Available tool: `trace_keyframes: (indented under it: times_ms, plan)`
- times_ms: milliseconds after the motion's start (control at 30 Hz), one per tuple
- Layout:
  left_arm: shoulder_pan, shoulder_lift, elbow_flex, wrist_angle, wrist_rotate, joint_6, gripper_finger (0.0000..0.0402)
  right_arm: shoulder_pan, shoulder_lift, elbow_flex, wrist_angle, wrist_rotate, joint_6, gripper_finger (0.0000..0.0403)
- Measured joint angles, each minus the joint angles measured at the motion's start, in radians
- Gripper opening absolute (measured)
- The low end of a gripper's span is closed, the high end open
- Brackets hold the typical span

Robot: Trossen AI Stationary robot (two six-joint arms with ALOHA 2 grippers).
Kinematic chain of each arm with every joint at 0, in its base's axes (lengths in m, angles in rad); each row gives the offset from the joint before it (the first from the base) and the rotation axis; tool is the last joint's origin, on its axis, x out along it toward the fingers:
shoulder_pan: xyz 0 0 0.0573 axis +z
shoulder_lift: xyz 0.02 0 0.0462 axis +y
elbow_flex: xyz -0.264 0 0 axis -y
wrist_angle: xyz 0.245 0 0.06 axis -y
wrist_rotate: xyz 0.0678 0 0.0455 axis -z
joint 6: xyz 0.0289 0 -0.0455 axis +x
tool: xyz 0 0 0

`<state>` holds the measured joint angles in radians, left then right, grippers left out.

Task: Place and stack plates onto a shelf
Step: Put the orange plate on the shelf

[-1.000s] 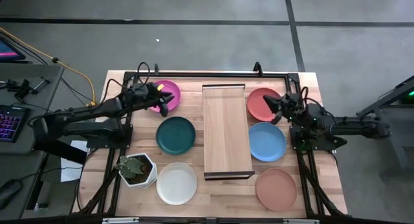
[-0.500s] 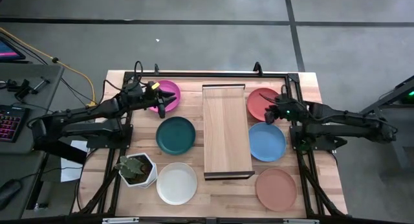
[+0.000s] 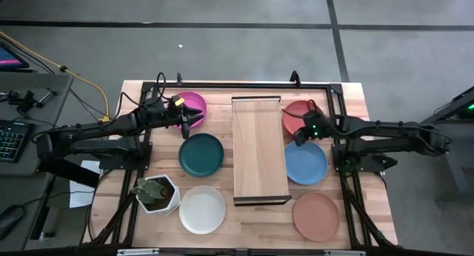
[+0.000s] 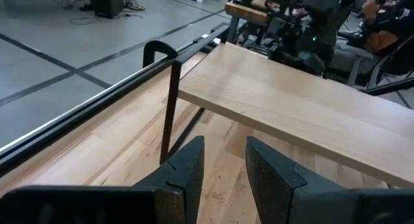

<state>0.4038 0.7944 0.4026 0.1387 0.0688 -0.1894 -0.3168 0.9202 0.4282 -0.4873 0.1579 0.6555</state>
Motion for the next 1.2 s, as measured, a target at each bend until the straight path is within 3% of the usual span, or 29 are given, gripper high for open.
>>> trace_keyframes:
  times_ms: [533, 867, 1000, 1200]
  plan:
    - [0.000, 0.000, 0.000, -0.002, -0.001, -0.018, 0.0104, 0.000, 0.166, -0.001, 0.105, -0.049, -0.035, 0.0177]
    - [0.000, 0.000, 0.000, -0.003, -0.001, -0.020, 0.0104, 0.000, 0.233, -0.001, 0.107, 0.022, -0.027, 0.0174]
    - [0.000, 0.000, 0.000, -0.004, -0.001, -0.020, 0.0104, 0.000, 0.256, -0.001, 0.106, 0.037, -0.011, 0.0139]
    - [0.000, 0.000, 0.000, -0.004, -0.002, -0.036, 0.0104, 0.001, 0.269, -0.001, 0.111, 0.083, -0.014, 0.0023]
